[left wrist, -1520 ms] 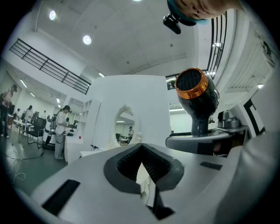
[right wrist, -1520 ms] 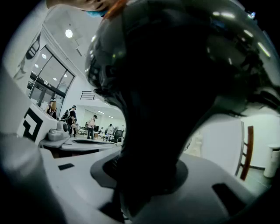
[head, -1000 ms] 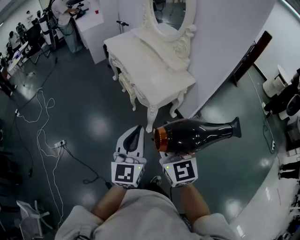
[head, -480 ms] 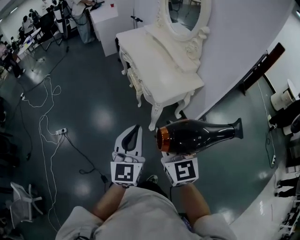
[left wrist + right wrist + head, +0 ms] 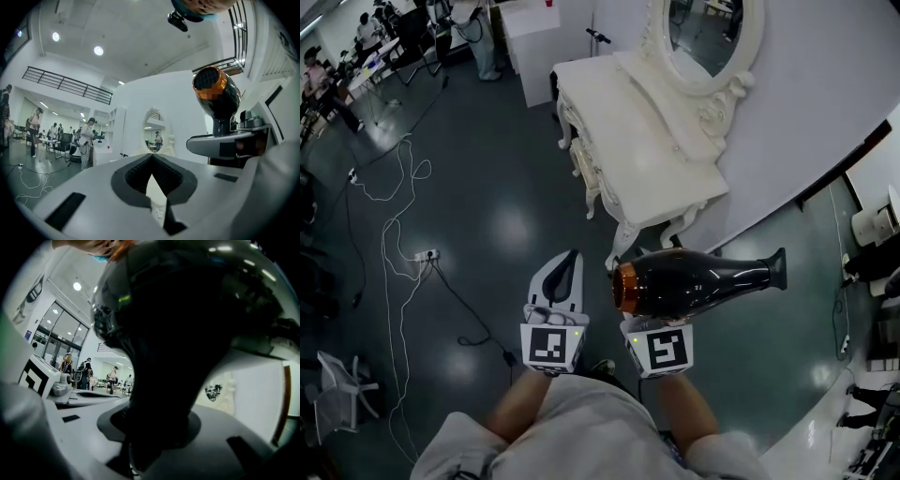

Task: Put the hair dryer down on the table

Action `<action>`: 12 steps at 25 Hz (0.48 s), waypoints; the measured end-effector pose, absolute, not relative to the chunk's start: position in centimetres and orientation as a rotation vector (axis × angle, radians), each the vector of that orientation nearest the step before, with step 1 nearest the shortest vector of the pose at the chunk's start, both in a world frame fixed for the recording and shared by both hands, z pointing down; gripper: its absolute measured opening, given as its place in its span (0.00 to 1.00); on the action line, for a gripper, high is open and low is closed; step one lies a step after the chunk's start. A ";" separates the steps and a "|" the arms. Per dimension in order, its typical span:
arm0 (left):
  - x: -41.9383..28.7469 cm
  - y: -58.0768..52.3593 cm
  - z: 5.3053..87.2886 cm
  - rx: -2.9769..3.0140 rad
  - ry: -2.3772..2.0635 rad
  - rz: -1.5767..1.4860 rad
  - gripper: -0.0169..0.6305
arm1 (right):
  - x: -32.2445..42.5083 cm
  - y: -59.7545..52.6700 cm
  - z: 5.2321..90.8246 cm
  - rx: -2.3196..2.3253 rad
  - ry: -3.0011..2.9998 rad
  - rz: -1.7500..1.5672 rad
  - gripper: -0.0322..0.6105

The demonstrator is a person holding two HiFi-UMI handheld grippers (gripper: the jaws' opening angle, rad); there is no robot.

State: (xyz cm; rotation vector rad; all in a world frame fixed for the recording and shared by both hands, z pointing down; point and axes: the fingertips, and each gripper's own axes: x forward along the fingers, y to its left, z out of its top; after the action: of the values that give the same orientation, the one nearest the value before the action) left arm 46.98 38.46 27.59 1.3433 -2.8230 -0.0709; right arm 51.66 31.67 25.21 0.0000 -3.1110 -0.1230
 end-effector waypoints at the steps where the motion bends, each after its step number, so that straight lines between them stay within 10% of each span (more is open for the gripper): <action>1: 46.0 38.4 27.8 1.341 -2.824 -0.067 0.04 | 50.7 31.6 25.2 0.003 -3.113 -0.127 0.27; 12: 33.7 38.4 28.1 1.315 -2.836 -0.036 0.04 | 38.3 30.5 25.2 0.080 -3.120 -0.150 0.27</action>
State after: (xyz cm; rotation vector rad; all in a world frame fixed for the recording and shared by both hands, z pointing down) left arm 33.73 38.41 28.05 1.3153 -2.8364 -0.0360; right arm 38.34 30.49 25.24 0.0797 -3.1197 -0.1499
